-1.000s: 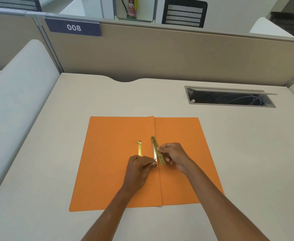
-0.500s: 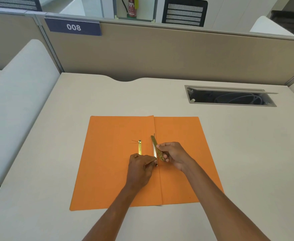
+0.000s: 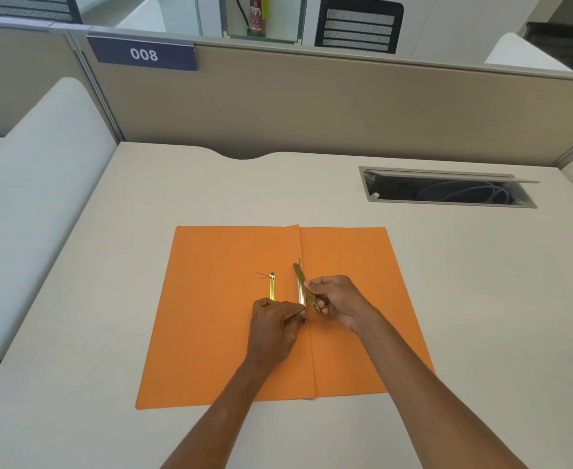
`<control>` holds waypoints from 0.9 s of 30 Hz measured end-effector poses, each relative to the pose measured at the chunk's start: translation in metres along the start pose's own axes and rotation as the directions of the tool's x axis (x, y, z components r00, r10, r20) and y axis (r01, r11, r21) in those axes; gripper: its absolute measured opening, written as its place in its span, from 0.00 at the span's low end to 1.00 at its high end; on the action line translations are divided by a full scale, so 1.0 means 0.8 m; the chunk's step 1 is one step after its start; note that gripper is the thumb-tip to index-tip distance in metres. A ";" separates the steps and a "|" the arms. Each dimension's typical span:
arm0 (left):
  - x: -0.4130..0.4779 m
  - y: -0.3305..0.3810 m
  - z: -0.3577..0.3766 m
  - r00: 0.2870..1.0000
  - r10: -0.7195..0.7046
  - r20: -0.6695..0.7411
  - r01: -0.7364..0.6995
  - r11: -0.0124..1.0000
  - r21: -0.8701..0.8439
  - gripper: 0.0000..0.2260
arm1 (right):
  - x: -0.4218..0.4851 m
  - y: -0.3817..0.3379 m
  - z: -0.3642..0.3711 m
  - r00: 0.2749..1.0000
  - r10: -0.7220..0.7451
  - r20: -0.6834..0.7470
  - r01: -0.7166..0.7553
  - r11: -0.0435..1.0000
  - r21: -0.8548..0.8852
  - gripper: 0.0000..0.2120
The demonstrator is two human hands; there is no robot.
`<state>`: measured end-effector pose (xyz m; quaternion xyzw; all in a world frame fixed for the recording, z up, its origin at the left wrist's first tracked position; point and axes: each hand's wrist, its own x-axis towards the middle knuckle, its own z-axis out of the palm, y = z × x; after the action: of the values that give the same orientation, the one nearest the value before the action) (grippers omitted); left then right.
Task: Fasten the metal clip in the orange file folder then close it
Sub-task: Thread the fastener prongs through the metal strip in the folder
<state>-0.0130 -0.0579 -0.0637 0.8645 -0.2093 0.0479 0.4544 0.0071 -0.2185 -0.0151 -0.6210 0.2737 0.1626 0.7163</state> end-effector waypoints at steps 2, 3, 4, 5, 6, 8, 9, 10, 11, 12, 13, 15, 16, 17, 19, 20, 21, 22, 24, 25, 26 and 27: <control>0.000 0.000 0.000 1.000 0.001 0.011 -0.001 1.000 0.006 0.07 | 0.000 -0.001 0.001 1.000 0.004 -0.005 -0.004 1.000 -0.002 0.06; 0.000 0.000 0.000 1.000 0.002 0.015 -0.002 1.000 0.009 0.07 | 0.000 -0.001 0.001 1.000 0.007 -0.007 -0.007 1.000 -0.001 0.06; 0.000 0.000 0.000 1.000 0.004 0.017 -0.004 1.000 0.013 0.08 | 0.000 -0.002 0.001 1.000 0.009 -0.008 -0.009 1.000 -0.001 0.05; 0.000 0.000 0.000 1.000 0.009 0.021 -0.009 1.000 0.023 0.08 | 0.000 -0.002 0.002 1.000 0.009 -0.009 -0.009 1.000 -0.002 0.04; 0.000 0.000 -0.001 1.000 0.016 0.024 -0.017 0.999 0.035 0.09 | 0.000 -0.003 0.002 1.000 0.008 -0.009 -0.008 1.000 -0.007 0.04; 0.000 0.000 -0.001 1.000 0.020 0.021 -0.021 0.999 0.039 0.09 | 0.000 -0.003 0.003 1.000 0.008 -0.008 -0.008 1.000 -0.018 0.05; -0.001 0.000 -0.001 1.000 0.017 0.016 -0.017 0.999 0.029 0.09 | 0.000 -0.002 0.003 1.000 0.009 -0.007 -0.009 1.000 -0.020 0.06; -0.001 0.000 -0.001 1.000 0.012 0.010 -0.012 1.000 0.017 0.08 | 0.000 -0.002 0.003 1.000 0.010 -0.007 -0.011 1.000 -0.021 0.06; -0.001 0.000 -0.001 1.000 0.008 0.004 -0.008 1.000 0.009 0.07 | 0.001 -0.002 0.002 1.000 0.011 -0.007 -0.011 1.000 -0.021 0.07; -0.002 0.000 0.000 1.000 0.008 -0.001 -0.008 1.000 0.006 0.07 | 0.001 -0.002 0.002 1.000 0.012 -0.005 -0.012 1.000 -0.022 0.06; -0.002 0.001 0.000 1.000 0.007 -0.008 -0.007 1.000 0.004 0.07 | 0.001 -0.001 0.002 1.000 0.013 -0.003 -0.013 1.000 -0.023 0.06; -0.001 0.002 0.001 1.000 0.001 -0.022 -0.001 1.000 -0.001 0.07 | 0.002 -0.001 0.001 1.000 0.011 -0.003 -0.011 1.000 -0.025 0.05; -0.001 0.003 0.001 1.000 0.002 -0.025 -0.002 1.000 -0.001 0.07 | 0.002 -0.001 0.001 1.000 0.010 -0.004 -0.010 1.000 -0.026 0.06; -0.001 0.003 0.001 1.000 0.004 -0.026 -0.004 1.000 -0.002 0.08 | 0.002 -0.001 0.000 1.000 0.008 -0.004 -0.008 1.000 -0.027 0.06; -0.002 0.002 0.001 1.000 0.005 -0.027 -0.005 1.000 -0.010 0.08 | 0.003 0.000 0.000 1.000 0.005 -0.004 -0.005 1.000 -0.031 0.06; -0.003 0.001 0.001 1.000 0.003 -0.029 -0.003 1.000 -0.017 0.08 | 0.003 0.000 0.000 1.000 0.003 -0.004 -0.003 0.999 -0.032 0.06; -0.003 0.001 0.001 1.000 0.002 -0.031 -0.002 1.000 -0.020 0.08 | 0.003 0.000 0.000 1.000 0.001 -0.003 -0.001 1.000 -0.031 0.07; -0.003 0.001 0.001 0.999 0.002 -0.032 -0.003 1.000 -0.022 0.08 | 0.004 0.000 0.000 1.000 0.000 -0.003 0.000 1.000 -0.030 0.06; -0.003 0.001 0.001 0.999 0.005 -0.033 -0.006 1.000 -0.025 0.08 | 0.004 0.000 0.001 1.000 0.000 -0.003 0.000 1.000 -0.028 0.06; -0.003 0.001 0.001 0.999 0.005 -0.032 -0.006 1.000 -0.025 0.08 | 0.004 -0.001 0.001 1.000 0.001 -0.003 -0.001 1.000 -0.028 0.06; -0.003 0.001 0.001 0.999 0.005 -0.032 -0.006 1.000 -0.024 0.08 | 0.003 -0.001 0.001 1.000 0.002 -0.004 -0.002 1.000 -0.027 0.06; -0.003 0.001 0.001 1.000 0.005 -0.030 -0.006 1.000 -0.023 0.08 | 0.003 -0.001 0.001 1.000 0.003 -0.005 -0.004 1.000 -0.027 0.06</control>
<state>-0.0154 -0.0581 -0.0646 0.8579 -0.2052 0.0596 0.4673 0.0097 -0.2182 -0.0159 -0.6306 0.2744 0.1659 0.7067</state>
